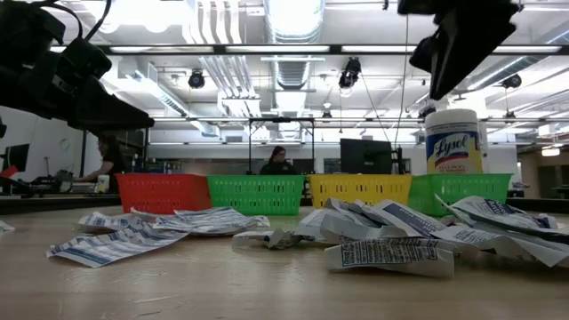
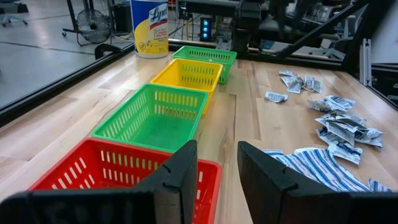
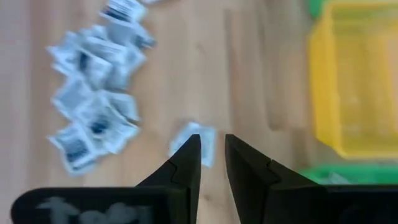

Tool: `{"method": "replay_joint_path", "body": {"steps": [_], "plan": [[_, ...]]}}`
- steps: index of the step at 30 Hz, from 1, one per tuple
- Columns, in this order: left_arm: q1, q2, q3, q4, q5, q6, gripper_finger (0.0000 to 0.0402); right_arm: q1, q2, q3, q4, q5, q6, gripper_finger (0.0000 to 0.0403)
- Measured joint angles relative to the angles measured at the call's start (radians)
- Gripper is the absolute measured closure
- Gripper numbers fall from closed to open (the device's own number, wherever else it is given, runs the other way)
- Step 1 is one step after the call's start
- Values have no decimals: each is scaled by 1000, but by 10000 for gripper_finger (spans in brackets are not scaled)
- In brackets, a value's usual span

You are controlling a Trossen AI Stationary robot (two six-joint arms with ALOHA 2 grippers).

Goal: Pick & Place First Aid Supplies
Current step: Put the blue alcohol pad into the right green bin

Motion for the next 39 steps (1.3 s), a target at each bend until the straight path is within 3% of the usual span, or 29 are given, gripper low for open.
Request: {"method": "replay_joint_path", "body": {"steps": [6,15,21,29,39], "plan": [[0,0,0,0,0,0,289,73,10,-52,164,-8,-53,335],[0,2,0,0,0,0,289,80,121,-68,179,-10,-96,333],[0,2,0,0,0,0,289,80,220,-68,176,-7,-154,310],[0,2,0,0,0,0,289,46,289,-68,175,-6,-257,276],[0,2,0,0,0,0,289,-23,287,-68,176,-15,-318,259]]}}
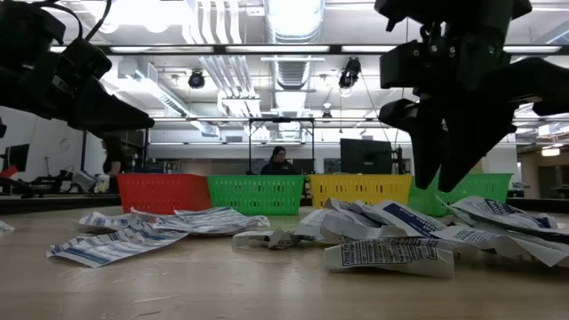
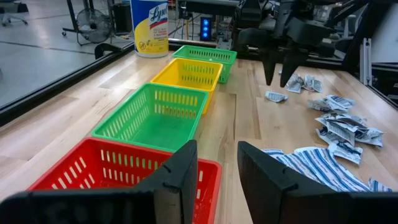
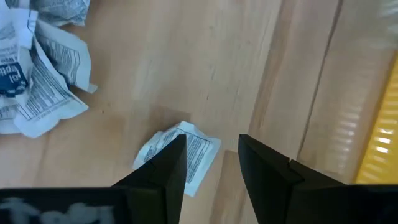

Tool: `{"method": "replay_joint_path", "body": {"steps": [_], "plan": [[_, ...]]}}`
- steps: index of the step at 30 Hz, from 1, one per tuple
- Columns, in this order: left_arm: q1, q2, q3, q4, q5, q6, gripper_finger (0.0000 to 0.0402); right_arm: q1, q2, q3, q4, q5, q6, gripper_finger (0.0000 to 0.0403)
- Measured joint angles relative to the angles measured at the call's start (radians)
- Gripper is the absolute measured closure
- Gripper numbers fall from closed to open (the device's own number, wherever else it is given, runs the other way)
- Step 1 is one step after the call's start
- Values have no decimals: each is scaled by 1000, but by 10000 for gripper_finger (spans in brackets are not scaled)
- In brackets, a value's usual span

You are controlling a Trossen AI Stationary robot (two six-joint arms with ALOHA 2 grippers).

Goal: Pick & Place First Aid Supplies
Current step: Put the blue alcohol pad into the right green bin

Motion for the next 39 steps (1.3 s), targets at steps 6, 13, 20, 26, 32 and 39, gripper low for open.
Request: {"method": "replay_joint_path", "body": {"steps": [6,13,20,26,32,39], "plan": [[0,0,0,0,0,0,289,-9,3,-2,1,-8,4,263],[0,0,0,0,0,0,289,-9,3,-11,4,-27,62,259],[0,0,0,0,0,0,289,-9,4,-36,38,-19,80,263],[0,0,0,0,0,0,289,-15,4,-37,92,-18,79,269],[0,0,0,0,0,0,289,-16,4,-57,97,-18,84,265],[0,0,0,0,0,1,289,-15,4,-102,130,-18,110,268]]}}
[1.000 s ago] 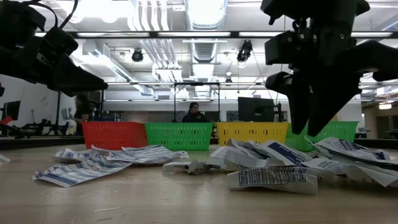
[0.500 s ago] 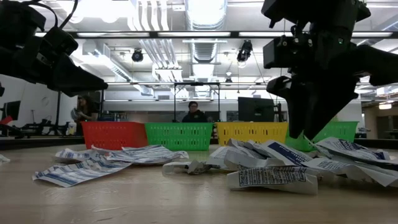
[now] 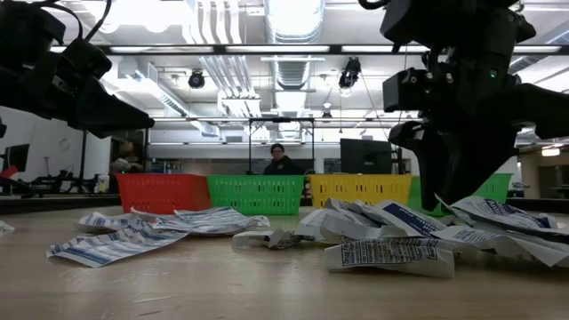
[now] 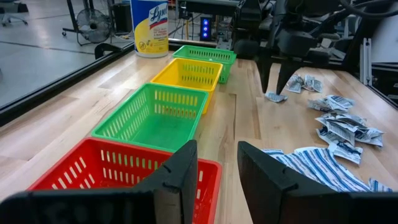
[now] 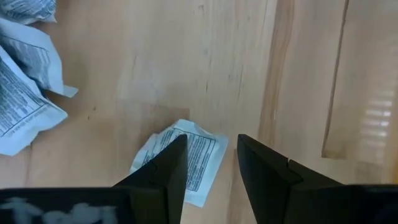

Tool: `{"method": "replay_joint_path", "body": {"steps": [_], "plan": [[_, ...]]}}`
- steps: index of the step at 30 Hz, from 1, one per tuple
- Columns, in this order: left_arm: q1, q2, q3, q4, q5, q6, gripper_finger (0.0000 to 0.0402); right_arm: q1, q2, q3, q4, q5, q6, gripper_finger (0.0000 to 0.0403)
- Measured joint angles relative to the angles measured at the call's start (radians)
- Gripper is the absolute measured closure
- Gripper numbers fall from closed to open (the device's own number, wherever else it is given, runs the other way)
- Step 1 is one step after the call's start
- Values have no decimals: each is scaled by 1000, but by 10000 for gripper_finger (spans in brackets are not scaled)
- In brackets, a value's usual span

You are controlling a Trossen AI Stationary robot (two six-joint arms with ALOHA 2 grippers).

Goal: Pick & Place First Aid Supplies
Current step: Put the blue alcohol pad into the right green bin

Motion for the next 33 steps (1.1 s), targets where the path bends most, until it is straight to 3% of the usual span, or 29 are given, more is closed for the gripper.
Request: {"method": "replay_joint_path", "body": {"steps": [17,33], "plan": [[0,0,0,0,0,0,289,0,0,-66,91,2,27,292],[0,0,0,0,0,0,289,-1,0,-66,88,3,29,354]]}}
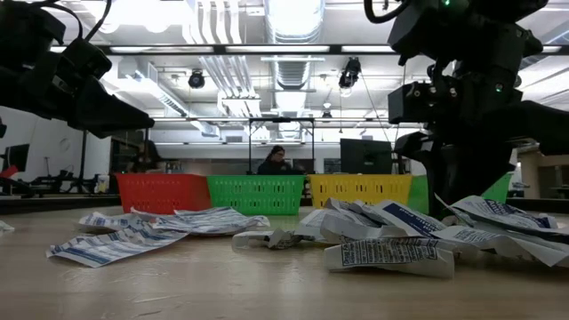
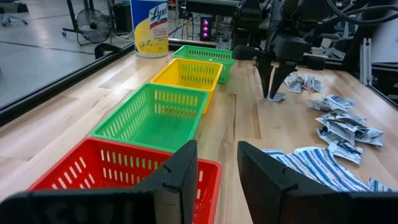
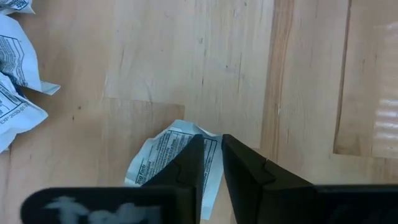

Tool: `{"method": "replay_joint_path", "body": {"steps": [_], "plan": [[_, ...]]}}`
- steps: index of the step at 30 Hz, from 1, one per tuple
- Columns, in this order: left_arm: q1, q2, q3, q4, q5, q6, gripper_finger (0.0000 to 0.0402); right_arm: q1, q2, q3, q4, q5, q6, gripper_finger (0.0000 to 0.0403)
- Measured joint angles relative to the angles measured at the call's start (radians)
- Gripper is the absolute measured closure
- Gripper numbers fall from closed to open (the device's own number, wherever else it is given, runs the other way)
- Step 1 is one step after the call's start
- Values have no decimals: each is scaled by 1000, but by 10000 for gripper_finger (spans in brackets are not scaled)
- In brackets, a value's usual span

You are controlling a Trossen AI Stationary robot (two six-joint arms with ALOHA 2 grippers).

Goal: Pick & Place First Aid Supplies
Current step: Put the blue alcohol pad into the right green bin

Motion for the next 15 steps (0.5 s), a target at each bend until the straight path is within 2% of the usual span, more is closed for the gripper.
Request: {"method": "replay_joint_path", "body": {"steps": [8,15], "plan": [[0,0,0,0,0,0,289,0,0,0,0,0,-6,390],[0,0,0,0,0,0,289,1,0,10,-17,9,-3,394]]}}
